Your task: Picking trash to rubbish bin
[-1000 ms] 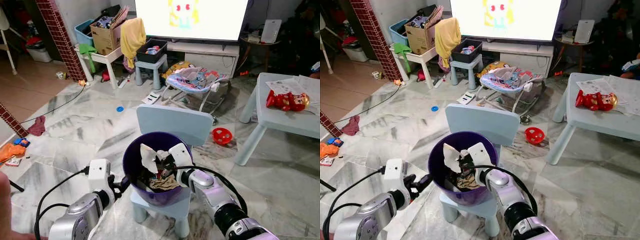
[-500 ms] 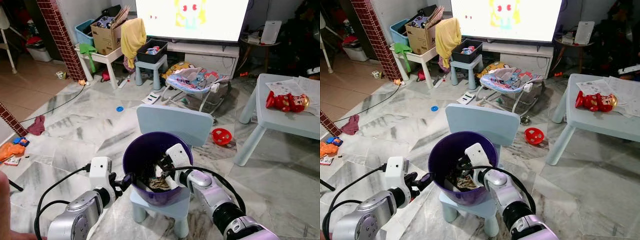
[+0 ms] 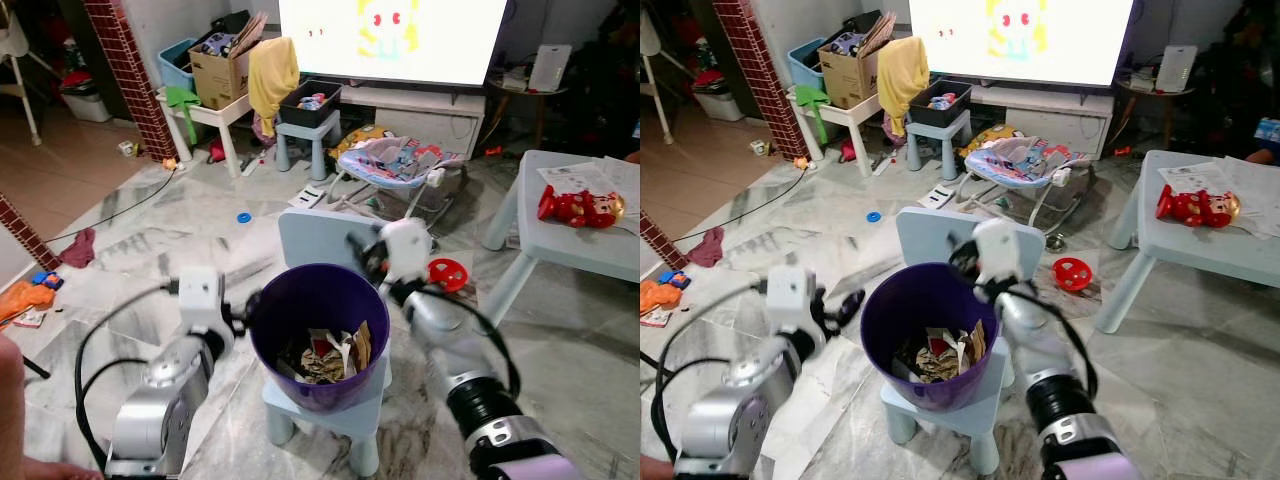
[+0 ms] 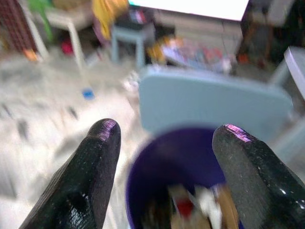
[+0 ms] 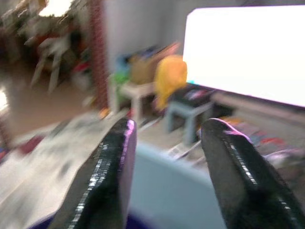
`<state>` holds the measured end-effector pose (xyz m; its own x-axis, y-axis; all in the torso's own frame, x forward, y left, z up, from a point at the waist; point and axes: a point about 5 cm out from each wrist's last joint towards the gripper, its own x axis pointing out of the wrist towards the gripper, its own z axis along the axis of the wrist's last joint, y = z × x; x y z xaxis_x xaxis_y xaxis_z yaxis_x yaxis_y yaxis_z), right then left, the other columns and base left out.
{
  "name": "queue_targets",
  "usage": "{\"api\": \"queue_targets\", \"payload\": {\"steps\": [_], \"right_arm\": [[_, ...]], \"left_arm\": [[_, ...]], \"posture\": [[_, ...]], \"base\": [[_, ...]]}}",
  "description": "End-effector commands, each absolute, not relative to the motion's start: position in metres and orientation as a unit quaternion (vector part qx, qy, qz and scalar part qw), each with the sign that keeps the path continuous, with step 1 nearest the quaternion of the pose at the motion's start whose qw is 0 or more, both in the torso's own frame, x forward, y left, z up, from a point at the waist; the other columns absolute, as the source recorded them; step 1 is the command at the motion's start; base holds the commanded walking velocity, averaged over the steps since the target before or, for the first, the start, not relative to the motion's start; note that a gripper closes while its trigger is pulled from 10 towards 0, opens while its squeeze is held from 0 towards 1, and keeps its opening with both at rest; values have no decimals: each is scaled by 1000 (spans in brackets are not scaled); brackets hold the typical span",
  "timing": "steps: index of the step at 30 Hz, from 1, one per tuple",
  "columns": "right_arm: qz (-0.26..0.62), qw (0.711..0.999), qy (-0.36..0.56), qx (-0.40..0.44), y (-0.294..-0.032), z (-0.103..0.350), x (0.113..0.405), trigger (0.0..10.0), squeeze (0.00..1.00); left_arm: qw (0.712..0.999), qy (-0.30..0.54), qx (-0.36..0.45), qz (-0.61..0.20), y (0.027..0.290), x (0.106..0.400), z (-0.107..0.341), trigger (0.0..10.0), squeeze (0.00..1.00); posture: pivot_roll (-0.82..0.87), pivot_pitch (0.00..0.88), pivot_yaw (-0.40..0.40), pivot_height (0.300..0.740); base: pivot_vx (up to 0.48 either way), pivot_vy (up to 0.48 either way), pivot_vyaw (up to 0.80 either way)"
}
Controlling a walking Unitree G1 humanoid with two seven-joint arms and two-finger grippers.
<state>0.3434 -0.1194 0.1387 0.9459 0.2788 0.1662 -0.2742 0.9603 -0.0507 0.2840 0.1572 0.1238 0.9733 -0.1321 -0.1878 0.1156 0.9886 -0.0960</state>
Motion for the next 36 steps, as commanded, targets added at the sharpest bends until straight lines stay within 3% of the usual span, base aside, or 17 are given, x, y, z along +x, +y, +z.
{"api": "queue_targets", "payload": {"steps": [1,3,8,12,22,32,36], "right_arm": [[113,988,-101,-5,-132,148,342,10000,1000],[84,988,-127,-17,-149,162,334,10000,1000],[57,991,-123,-16,-162,167,330,10000,1000],[34,993,-116,-15,-172,173,325,10000,1000],[28,993,-109,-22,-177,182,323,10000,1000],[43,993,-107,-18,-169,183,325,10000,1000],[44,994,-103,-16,-169,182,325,10000,945]], "left_arm": [[996,70,-31,-44,160,288,134,10000,0],[997,50,-42,-40,158,293,140,10000,0],[997,45,-52,-40,155,295,140,10000,0],[996,49,-66,-39,149,300,134,10000,0],[994,35,-96,-38,143,308,138,10000,0],[994,25,-104,-34,146,312,142,10000,0],[993,20,-115,-36,146,313,143,10000,0]], "posture": [[54,0,18,740],[42,0,19,740],[15,0,21,740],[-16,0,23,740],[-23,0,13,740],[-17,0,12,740],[-17,0,12,740]], "base": [[0,0,0],[0,0,0],[0,0,0],[0,0,-800],[0,0,-800],[0,0,0],[0,0,0]]}}
